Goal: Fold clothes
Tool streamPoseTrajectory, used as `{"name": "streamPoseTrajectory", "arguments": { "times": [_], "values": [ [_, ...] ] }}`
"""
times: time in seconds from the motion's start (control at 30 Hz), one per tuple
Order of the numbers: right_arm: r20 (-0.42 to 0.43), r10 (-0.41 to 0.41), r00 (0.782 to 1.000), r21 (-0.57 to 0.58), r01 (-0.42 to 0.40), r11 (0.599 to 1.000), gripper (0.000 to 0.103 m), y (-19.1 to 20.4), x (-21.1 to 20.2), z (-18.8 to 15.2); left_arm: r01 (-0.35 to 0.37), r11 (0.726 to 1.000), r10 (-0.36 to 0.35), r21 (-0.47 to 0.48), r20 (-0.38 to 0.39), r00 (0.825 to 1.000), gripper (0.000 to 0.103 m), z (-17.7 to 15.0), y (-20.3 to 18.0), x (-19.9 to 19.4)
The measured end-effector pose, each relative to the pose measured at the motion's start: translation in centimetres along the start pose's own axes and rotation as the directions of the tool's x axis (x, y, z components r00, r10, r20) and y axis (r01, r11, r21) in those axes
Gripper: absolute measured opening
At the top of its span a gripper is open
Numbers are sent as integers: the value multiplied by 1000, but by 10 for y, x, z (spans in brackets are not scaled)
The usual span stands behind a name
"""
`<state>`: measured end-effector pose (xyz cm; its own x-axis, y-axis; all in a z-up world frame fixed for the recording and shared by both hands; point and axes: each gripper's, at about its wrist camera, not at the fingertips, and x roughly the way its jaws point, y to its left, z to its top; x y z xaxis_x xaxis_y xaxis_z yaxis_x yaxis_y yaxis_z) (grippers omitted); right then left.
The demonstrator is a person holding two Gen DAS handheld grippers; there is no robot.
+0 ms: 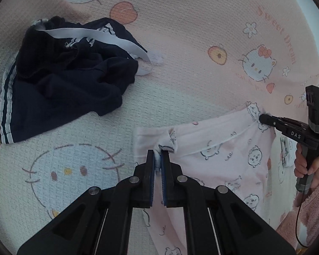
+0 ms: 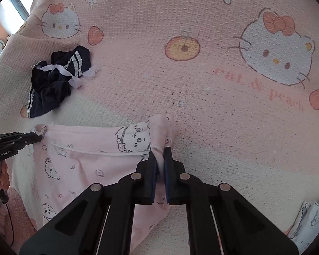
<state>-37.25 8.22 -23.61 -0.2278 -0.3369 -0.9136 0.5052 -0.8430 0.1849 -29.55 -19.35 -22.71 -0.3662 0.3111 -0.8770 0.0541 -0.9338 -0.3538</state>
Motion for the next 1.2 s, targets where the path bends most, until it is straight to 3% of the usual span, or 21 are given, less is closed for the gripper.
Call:
{"name": "streamPoseTrajectory", "arguments": {
  "times": [0.1, 0.2, 0.23, 0.27, 0.3, 0.37, 0.4, 0.5, 0.57, 0.6, 0.63, 0.67, 0.7, 0.73, 0.77, 0.87, 1.07, 1.2],
  "values": [
    [-33, -21, 999, 47, 22, 999, 5, -11, 22, 1, -7, 1000, 6, -16, -55, 998, 6, 8, 14, 25],
    [-42, -27, 999, 88, 30, 996, 4, -20, 39, -7, 5, 999, -7, -39, -63, 998, 6, 13, 21, 28],
    [-35, -22, 999, 98, 26, 995, 6, -21, 39, -8, 9, 999, -12, -47, -64, 998, 7, 15, 23, 28],
    [-33, -18, 999, 103, 22, 994, 15, -22, 36, -8, 11, 999, -14, -51, -57, 998, 7, 14, 24, 27],
    [-29, -16, 999, 110, 19, 994, 23, -22, 33, -9, 12, 998, -15, -54, -47, 999, 13, 11, 25, 25],
    [-16, 4, 1000, 130, -2, 991, 63, -26, 29, -10, 15, 998, -17, -60, -29, 999, 48, 6, 27, 20],
    [-8, 16, 1000, 142, -15, 990, 69, -29, 28, -10, 17, 998, -18, -62, -19, 1000, 69, 3, 28, 18],
    [-24, 17, 1000, 146, -14, 989, 72, -32, 32, -10, 15, 998, -15, -57, -1, 1000, 69, -4, 28, 16],
    [-46, -16, 999, 109, 21, 994, 74, -23, 40, -10, -31, 999, 31, -13, -1, 1000, 69, -5, 20, 22],
    [-43, -44, 998, 76, 47, 996, 73, -15, 41, -10, -55, 998, 55, 10, 0, 998, 68, -6, 16, 26],
    [-40, -68, 997, 39, 70, 997, 62, -5, 43, -10, -69, 997, 69, 29, 6, 998, 57, -6, 11, 28],
    [-35, -88, 995, 8, 88, 996, 43, 3, 43, -11, -80, 996, 80, 47, 7, 997, 40, -5, 5, 29],
    [-33, -91, 995, -5, 91, 996, 31, 10, 42, -11, -92, 994, 91, 65, 7, 996, 13, -4, -2, 31],
    [-35, -82, 996, -8, 81, 997, 13, 15, 41, -12, -103, 991, 103, 83, 6, 995, 13, -4, -8, 32],
    [-35, -83, 996, -12, 82, 997, 11, 19, 40, -12, -114, 988, 114, 100, 6, 993, 13, -3, -15, 34],
    [-5, -53, 999, 66, 53, 996, 8, 10, 25, -16, -117, 987, 118, 112, -2, 993, 10, -1, -24, 34],
    [122, -65, 990, 162, 45, 986, 7, -18, -54, -40, 14, 984, -21, 175, 36, 999, 9, 2, -65, 0],
    [180, -100, 979, 226, 57, 972, 7, -42, -103, -50, 96, 971, -106, 221, 34, 994, 9, 10, -107, 6]
  ]
}}
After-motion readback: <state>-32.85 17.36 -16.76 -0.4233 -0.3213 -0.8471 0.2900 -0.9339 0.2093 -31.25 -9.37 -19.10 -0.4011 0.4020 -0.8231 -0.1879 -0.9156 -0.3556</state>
